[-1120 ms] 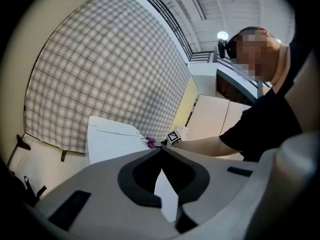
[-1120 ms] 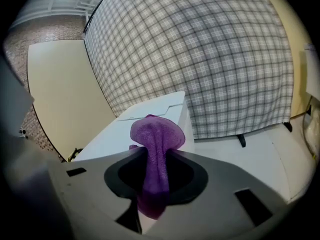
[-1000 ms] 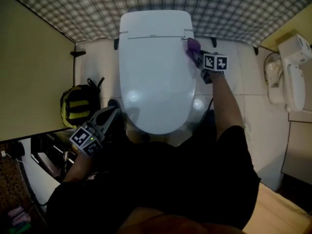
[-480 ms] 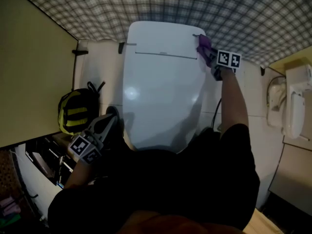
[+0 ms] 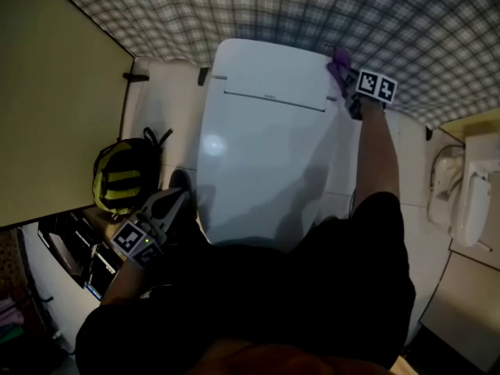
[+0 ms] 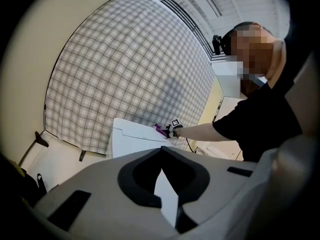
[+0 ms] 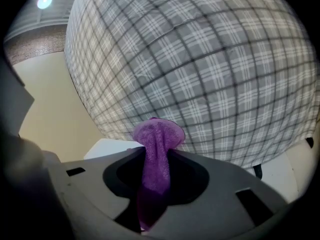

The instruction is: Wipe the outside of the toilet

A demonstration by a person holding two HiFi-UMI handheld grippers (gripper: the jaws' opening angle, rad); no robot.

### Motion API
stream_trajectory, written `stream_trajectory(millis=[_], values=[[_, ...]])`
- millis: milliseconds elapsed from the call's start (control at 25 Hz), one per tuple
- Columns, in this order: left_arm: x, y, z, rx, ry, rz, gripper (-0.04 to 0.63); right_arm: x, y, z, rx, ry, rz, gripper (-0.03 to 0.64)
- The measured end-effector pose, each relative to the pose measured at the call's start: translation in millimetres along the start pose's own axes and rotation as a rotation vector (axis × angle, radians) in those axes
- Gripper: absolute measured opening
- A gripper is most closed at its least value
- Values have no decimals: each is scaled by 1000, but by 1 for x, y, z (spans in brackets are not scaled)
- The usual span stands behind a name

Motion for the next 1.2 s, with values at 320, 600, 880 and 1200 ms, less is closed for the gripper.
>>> stream_trajectory(millis=[320, 600, 880, 1200], values=[[-5, -30, 14, -73, -50, -30, -8, -37, 55, 67, 60, -54, 38, 115], [-37, -65, 29, -127, -65, -87, -8, -138, 190, 210, 235, -114, 121, 115], [-76, -69, 16, -90, -9, -133, -8, -228, 318, 276, 258, -139, 225, 114], [-83, -60, 26, -76, 22, -64, -8, -263, 345, 285, 239, -124, 233, 112]])
Point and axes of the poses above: the fingertips, and each gripper's own axes: z backward along the fingers, y to its left, x out of its top, the point moved 9 cm from there along z, backward along the fingers, and after that the axes turned 12 degrees about z, right-handed, at the moved point
